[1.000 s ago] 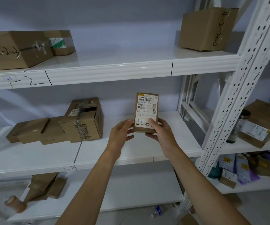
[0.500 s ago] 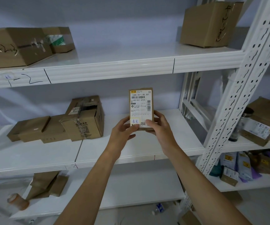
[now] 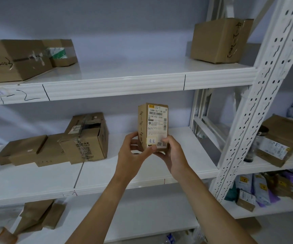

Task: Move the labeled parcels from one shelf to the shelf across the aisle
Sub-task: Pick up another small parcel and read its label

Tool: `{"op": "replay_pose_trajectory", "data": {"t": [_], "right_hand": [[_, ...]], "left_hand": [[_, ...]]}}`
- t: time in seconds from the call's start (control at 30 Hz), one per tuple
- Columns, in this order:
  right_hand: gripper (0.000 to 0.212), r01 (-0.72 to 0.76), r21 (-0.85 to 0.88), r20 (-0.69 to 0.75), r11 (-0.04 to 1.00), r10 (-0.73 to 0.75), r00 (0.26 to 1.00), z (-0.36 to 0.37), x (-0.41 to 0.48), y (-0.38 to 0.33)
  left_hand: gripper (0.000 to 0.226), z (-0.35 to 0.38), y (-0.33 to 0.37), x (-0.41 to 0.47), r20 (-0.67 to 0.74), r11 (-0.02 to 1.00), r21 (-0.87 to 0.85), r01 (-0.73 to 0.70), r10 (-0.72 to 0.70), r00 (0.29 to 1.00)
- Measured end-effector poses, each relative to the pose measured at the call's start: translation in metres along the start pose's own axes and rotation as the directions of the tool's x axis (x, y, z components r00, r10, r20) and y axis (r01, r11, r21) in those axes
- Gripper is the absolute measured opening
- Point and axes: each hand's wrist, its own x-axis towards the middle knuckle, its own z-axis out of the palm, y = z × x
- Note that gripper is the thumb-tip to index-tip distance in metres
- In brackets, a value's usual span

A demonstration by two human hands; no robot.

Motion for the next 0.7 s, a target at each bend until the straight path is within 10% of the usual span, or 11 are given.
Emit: {"op": "replay_pose_trajectory", "data": {"t": [0.7], "right_hand": [[0.032, 0.197, -0.255, -0.013, 0.947, -0.207, 0.978, 0.016, -0.013, -0.013]], "left_hand": [[0.039, -0.011, 0.009, 0.002, 0.082, 0.950, -0.267, 0.160, -0.143, 0.986]]}}
